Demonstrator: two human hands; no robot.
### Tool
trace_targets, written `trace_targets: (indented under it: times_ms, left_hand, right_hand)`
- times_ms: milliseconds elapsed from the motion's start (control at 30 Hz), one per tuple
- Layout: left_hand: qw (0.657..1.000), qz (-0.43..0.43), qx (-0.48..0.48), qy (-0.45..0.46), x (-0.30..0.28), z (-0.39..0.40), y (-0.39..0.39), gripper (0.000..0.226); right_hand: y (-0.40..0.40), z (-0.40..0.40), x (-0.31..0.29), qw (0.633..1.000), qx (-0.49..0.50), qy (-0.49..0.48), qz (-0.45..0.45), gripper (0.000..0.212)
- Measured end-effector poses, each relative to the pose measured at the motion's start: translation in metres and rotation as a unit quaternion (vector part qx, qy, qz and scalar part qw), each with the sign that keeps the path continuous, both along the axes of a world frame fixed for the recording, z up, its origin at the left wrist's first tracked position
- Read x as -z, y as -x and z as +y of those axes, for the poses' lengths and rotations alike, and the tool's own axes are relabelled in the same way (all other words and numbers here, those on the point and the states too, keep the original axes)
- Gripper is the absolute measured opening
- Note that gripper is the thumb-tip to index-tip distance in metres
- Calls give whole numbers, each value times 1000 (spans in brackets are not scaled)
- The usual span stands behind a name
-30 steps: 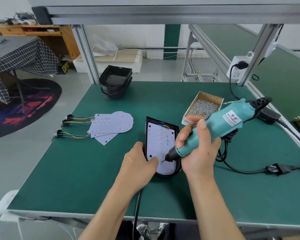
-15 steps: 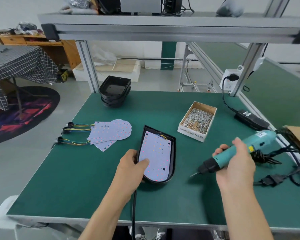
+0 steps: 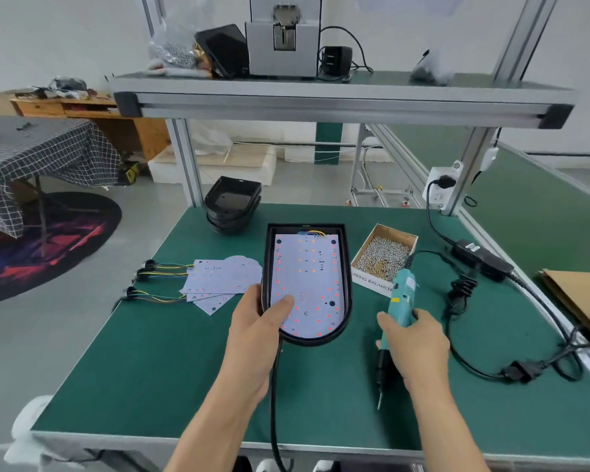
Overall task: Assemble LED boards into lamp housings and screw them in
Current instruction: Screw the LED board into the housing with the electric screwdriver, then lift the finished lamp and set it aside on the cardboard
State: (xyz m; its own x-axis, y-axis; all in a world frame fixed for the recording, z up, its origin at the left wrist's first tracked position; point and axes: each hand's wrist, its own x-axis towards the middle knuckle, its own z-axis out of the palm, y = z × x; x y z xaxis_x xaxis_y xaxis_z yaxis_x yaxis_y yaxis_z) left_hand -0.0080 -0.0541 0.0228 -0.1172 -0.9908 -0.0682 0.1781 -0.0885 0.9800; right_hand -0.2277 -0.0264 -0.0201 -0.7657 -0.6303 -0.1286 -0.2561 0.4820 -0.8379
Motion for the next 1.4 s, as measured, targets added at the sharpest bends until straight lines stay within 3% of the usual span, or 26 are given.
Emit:
trace_targets:
  times_ms: [67, 133, 500, 600, 667, 767, 833, 933, 1000, 1133, 1267, 1400]
  left_hand:
    - [1000, 0, -4, 14, -7, 2, 0, 25]
    - [999, 3, -8, 32, -13, 4, -1, 25]
    - [990, 140, 24, 12, -47, 15, -1, 28]
    - [984, 172, 49, 4, -58, 19, -2, 30]
    - [980, 191, 61, 6, -64, 20, -4, 33]
    - [975, 201, 89, 31, -69, 24, -5, 34]
    - [977, 184, 89, 61, -67, 28, -4, 31]
    - [984, 107, 55, 132, -60, 34, -5, 30]
    - [981, 34, 48, 186, -57, 39, -6, 26]
    - [967, -31, 58, 246, -52, 48, -5, 28]
    - [961, -60, 84, 255, -51, 54, -6, 27]
    - [964, -25, 139, 226, -61, 56, -8, 31]
  right_hand:
    - [-1, -3, -4, 991, 1, -82, 102, 27]
    - [-2, -5, -6, 981, 3, -129, 146, 33]
    - [7, -3, -14, 969, -67, -185, 151, 48]
    - [1, 15, -29, 955, -68, -206, 202, 50]
    - [-11, 27, -41, 966, -71, -125, 215, 44]
    - [-34, 41, -66, 978, -147, 140, 57, 34]
    - [-49, 46, -87, 942, -189, 275, -44, 21]
    - [-56, 49, -120, 866, -250, 404, -157, 50]
    - [-57, 47, -140, 855, -289, 407, -141, 60]
    - [-58, 35, -161, 879, -283, 371, -98, 63]
    - [-60, 31, -165, 887, -256, 375, -79, 25]
    - [-62, 34, -157, 887, -257, 371, -99, 13]
